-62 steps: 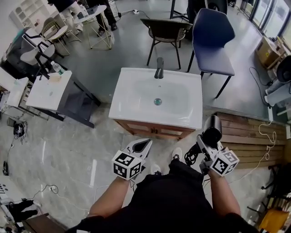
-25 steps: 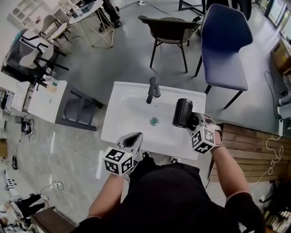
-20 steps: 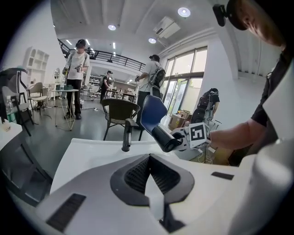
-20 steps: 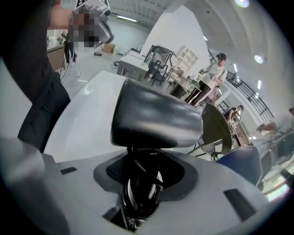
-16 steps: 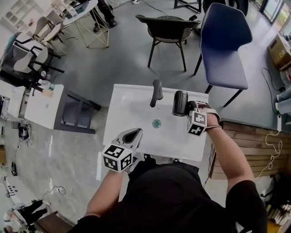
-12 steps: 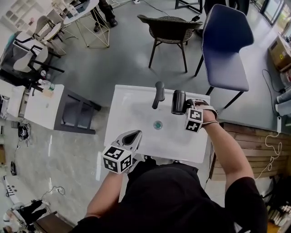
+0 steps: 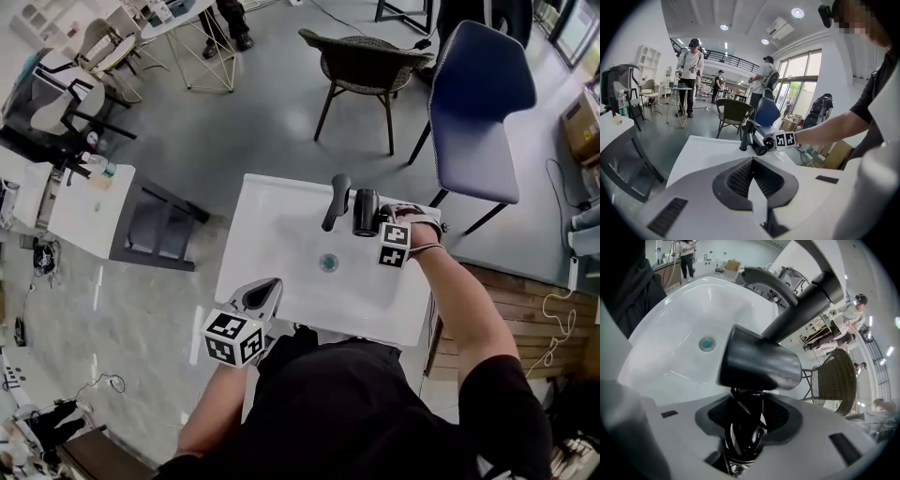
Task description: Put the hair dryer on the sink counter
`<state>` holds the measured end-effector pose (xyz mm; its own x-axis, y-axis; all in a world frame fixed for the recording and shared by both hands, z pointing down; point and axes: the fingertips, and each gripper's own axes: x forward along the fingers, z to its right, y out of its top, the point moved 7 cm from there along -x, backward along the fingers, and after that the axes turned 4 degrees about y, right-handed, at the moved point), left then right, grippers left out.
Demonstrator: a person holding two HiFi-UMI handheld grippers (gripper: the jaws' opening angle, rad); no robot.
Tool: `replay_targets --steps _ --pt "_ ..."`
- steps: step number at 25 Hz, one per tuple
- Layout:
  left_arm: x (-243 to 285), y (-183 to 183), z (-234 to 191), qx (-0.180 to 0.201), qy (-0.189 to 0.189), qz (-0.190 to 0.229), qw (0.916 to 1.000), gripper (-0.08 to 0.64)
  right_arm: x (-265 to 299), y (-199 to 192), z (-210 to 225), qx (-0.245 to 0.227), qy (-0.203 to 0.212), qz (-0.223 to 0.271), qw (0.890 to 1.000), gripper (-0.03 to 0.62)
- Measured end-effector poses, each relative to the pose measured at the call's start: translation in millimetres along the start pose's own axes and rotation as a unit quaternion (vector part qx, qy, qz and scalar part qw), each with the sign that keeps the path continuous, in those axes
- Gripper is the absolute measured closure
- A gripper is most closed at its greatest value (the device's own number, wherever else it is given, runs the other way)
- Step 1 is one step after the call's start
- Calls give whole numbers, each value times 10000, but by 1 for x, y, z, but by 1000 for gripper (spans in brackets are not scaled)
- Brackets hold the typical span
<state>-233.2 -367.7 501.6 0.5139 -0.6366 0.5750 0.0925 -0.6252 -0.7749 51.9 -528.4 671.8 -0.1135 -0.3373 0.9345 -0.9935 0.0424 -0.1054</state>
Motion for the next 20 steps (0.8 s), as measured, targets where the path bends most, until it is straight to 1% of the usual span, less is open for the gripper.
replay_targets --steps 3,10,12,15,20 --pt "-1 -1 -4 -46 44 -9 10000 560 6 -1 4 -90 -12 -48 9999 437" --pt "-2 -1 -4 -64 87 -11 9999 560 9 -1 7 -34 128 -17 9999 430" --pt "0 1 -2 -53 72 8 10000 560 9 -2 9 -12 180 -7 9998 417" --pt "2 2 3 -23 49 37 10000 560 7 -4 8 -132 272 -35 9995 391" --pt "2 2 5 -43 79 27 10000 560 4 -6 7 -225 414 -18 9989 377"
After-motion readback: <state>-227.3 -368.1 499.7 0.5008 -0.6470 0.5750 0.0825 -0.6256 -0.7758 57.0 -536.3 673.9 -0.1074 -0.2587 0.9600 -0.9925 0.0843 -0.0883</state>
